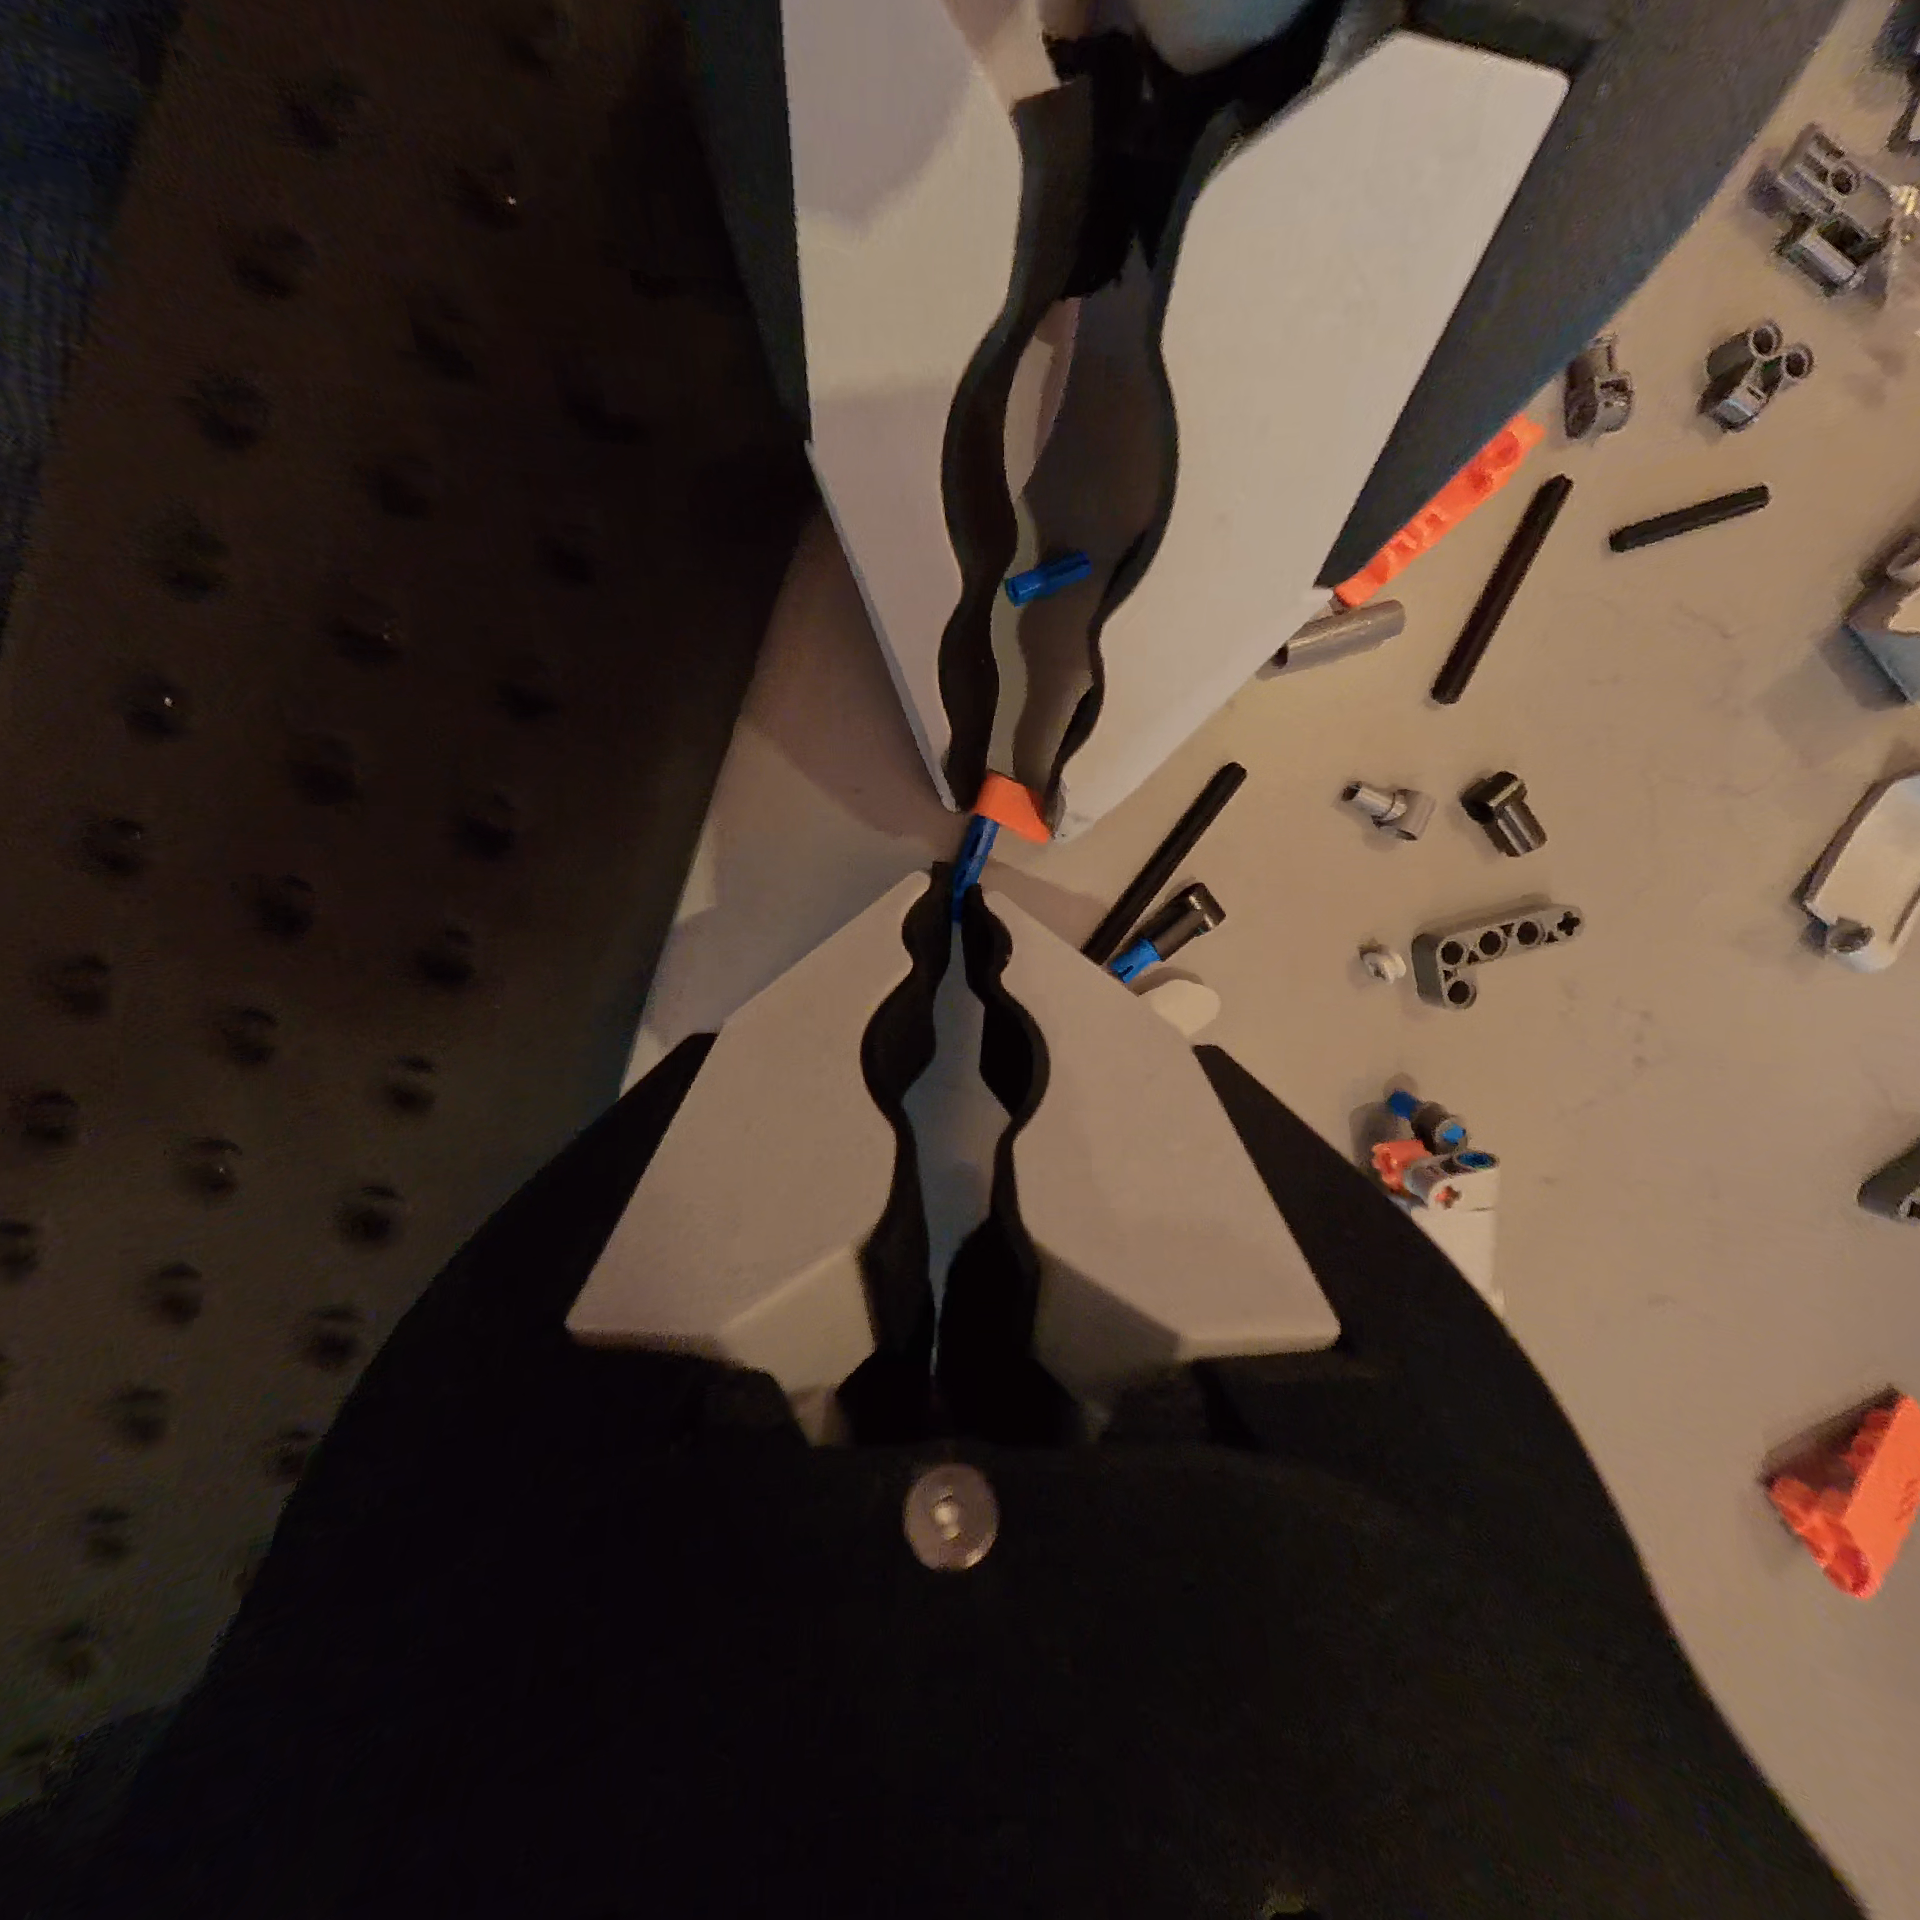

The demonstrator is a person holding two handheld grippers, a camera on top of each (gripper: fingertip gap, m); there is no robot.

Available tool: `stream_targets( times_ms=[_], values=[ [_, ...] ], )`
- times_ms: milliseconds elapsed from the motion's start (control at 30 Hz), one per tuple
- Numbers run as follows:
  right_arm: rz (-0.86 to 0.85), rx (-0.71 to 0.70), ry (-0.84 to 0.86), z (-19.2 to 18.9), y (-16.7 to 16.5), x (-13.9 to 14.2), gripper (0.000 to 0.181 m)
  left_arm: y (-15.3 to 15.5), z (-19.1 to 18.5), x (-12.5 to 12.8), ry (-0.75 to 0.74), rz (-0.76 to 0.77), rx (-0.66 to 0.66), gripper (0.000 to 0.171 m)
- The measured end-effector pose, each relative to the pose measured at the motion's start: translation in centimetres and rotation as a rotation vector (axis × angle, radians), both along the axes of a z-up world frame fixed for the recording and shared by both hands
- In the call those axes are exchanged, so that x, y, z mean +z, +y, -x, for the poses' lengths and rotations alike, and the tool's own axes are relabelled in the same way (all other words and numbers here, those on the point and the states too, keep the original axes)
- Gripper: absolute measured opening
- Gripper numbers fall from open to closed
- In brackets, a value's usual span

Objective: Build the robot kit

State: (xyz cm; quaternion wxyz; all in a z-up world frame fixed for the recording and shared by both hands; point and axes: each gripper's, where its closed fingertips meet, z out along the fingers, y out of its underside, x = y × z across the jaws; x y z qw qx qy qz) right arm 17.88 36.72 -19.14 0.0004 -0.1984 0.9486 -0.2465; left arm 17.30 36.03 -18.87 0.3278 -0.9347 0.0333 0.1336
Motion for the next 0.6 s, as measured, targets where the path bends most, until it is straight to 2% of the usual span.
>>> stream_targets(
  times_ms=[167,367,433,600],
  values=[
    [0.002,-0.049,0.021,-0.11,-0.19,-0.01,0.000,0.15,-0.07,0.03,0.023,-0.004,0.059,0.012],
    [0.056,-0.090,-0.010,-0.21,-0.39,0.06,0.000,0.08,0.06,0.09,0.053,-0.017,0.061,0.013],
    [0.090,-0.139,-0.020,0.24,-0.29,0.16,0.012,0.09,0.41,0.07,0.058,-0.041,0.086,0.013],
    [0.104,-0.154,-0.021,0.31,0.13,0.08,0.002,0.01,0.38,0.36,0.026,-0.064,0.089,0.014]
  ],
)
